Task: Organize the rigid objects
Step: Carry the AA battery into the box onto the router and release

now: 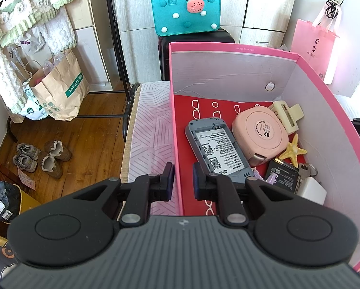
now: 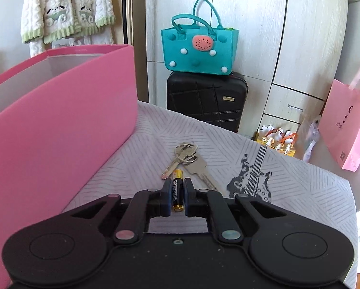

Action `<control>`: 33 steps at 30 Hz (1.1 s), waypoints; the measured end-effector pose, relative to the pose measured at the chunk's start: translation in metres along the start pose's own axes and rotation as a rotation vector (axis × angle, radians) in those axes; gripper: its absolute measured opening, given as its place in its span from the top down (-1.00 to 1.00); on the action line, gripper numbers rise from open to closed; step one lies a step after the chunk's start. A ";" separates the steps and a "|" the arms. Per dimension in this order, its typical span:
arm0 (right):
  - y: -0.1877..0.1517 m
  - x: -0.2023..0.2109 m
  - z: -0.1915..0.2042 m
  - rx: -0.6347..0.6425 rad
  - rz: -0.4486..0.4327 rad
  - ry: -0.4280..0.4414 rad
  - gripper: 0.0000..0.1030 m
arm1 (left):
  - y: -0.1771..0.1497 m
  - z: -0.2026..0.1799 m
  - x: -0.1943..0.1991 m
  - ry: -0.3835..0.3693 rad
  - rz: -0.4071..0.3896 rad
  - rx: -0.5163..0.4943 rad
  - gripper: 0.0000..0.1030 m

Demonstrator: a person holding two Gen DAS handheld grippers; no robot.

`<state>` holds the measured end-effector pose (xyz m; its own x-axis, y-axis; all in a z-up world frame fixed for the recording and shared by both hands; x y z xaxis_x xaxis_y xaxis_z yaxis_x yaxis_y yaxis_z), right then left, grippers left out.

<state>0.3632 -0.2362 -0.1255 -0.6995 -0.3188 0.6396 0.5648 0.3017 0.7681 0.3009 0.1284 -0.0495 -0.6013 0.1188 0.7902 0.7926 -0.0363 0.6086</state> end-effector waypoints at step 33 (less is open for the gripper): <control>0.118 0.044 0.184 0.193 0.054 0.424 0.79 | 0.000 0.001 0.001 -0.005 -0.002 0.000 0.74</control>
<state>0.3186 -0.0487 -0.0124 -0.4078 -0.6254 0.6653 0.4757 0.4764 0.7394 0.3000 0.1292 -0.0490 -0.6026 0.1235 0.7884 0.7912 -0.0362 0.6104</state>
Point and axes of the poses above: each gripper's, at about its wrist camera, not at the fingertips, and x roughly against the way its jaws point, z to its left, y to its top, the point moved 4 cm from there along -x, roughly the way its jaws point, and after that the axes turned 3 degrees about x, right-handed, at the moved point
